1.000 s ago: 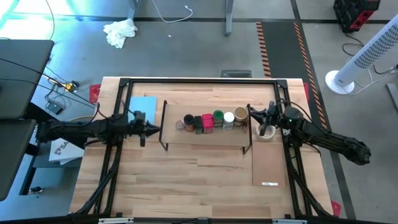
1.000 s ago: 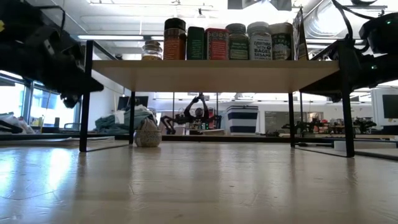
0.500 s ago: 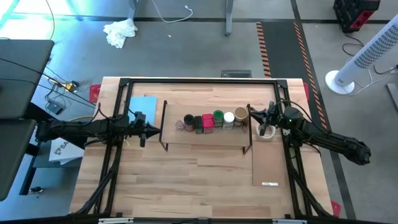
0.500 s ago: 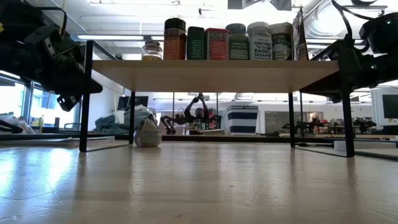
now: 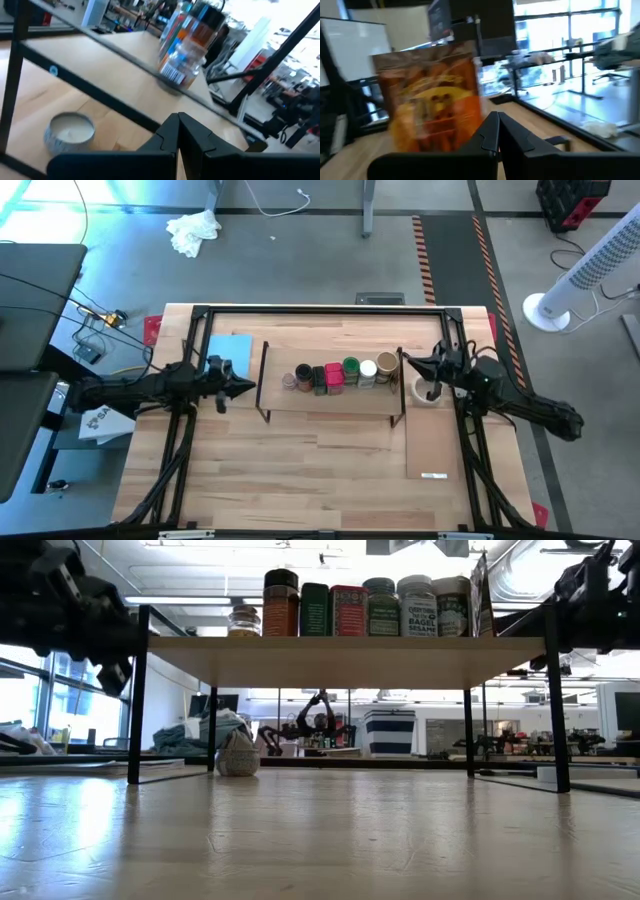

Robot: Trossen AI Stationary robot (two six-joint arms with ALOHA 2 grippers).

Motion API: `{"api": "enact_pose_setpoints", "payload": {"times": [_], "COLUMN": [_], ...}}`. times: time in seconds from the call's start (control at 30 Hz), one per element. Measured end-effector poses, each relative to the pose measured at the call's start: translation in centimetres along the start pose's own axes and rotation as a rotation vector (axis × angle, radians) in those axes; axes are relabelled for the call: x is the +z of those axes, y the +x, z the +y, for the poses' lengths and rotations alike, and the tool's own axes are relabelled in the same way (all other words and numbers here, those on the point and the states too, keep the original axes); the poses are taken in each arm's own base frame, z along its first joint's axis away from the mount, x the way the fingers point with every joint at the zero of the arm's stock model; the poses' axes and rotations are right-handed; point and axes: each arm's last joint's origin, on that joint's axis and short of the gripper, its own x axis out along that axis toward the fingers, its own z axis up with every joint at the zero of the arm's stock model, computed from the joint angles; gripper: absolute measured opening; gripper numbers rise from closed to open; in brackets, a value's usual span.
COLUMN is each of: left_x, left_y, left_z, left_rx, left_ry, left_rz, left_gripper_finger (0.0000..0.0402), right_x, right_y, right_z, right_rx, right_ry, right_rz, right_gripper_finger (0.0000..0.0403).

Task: Shelf spices
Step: Return to Home Position

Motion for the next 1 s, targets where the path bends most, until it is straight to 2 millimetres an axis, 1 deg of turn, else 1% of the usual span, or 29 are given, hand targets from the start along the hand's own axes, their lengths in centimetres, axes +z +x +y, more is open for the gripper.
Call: {"api": "enact_pose_setpoints", "payload": {"times": [0.27,1.0], "left_x": [0.6,0.5], "left_y": [-0.6,-0.6], "left_z": [-0.3,-0.4], "left_rx": [-0.047,-0.06], "left_ry": [-0.001,0.0], "left_rz": [-0.083,-0.076], "left_gripper_finger": [0.0003,0.0003], "right_x": [-0.5,-0.7], "right_y": [-0.1,-0.1], "right_z": [1.3,1.7], "right_rx": [0.138,0.17], "right_ry": [0.02,0.023], "right_rz": [0.057,0.067], "right_gripper_finger": [0.0,0.0]}}
